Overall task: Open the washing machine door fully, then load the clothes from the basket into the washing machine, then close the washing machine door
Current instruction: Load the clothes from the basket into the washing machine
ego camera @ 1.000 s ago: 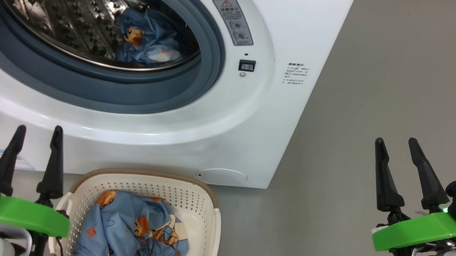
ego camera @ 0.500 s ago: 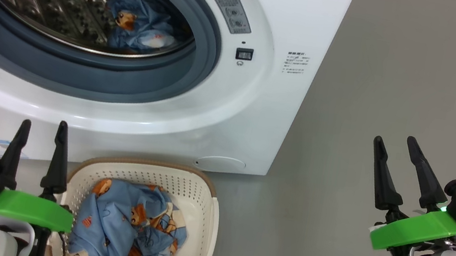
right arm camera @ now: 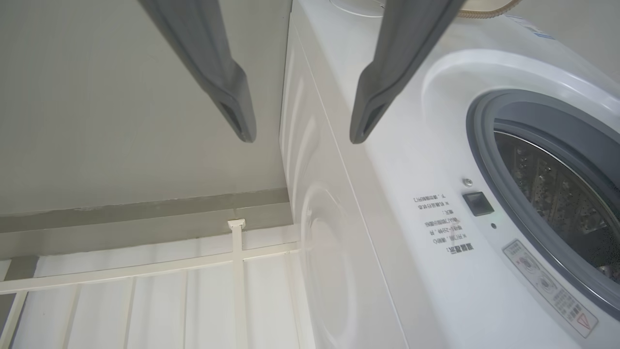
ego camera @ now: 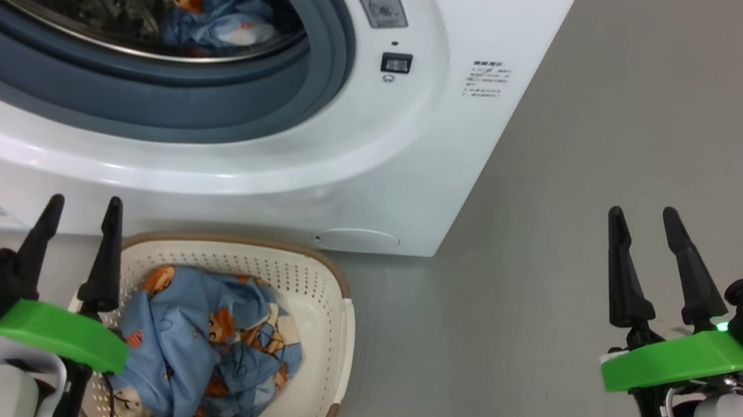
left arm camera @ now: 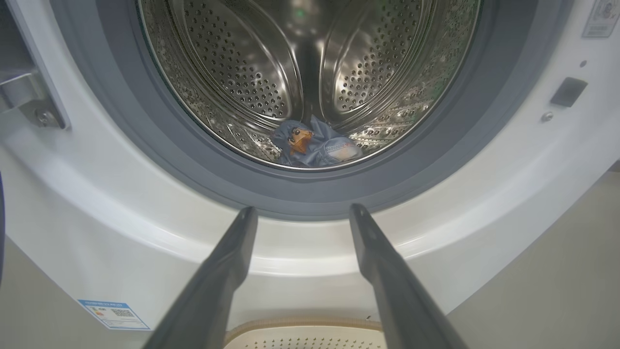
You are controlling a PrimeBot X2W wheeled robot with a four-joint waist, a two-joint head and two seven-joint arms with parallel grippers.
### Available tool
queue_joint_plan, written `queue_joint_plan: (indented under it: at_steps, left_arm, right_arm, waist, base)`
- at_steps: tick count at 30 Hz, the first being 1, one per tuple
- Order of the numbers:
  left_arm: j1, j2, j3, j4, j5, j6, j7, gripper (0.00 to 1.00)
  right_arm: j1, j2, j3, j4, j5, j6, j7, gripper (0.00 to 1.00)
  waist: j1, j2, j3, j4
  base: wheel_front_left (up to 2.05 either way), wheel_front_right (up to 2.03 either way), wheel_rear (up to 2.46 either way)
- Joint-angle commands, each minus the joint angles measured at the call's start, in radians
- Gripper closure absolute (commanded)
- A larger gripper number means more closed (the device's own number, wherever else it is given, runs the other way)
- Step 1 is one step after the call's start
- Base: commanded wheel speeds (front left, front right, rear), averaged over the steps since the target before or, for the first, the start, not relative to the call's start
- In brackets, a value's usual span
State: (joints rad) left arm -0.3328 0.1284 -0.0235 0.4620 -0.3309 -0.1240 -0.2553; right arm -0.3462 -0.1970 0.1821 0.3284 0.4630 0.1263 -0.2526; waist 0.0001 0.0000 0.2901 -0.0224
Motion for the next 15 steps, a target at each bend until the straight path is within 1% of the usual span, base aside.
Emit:
queue_joint_plan:
  at_steps: [1, 15]
  left_arm:
    - [-0.028, 0.031, 0.026, -0.010, -0.008, -0.003, -0.004, 0.00]
    - [-0.097, 0.054, -0.032, 0.089, -0.052, -0.006, 0.002, 0.00]
  right_arm:
    - [-0.018, -0.004, 0.011, -0.020, -0.005, 0.004, -0.009, 0.00]
    - [-0.060, 0.008, 0.006, -0.019, -0.009, 0.004, -0.009, 0.00]
  waist:
    - [-0.0001, 0.0000, 0.011, 0.000]
    - [-0.0001, 0.0000, 0.110, 0.004]
  base:
    - [0.00, 0.00, 0.00]
    - [0.00, 0.00, 0.00]
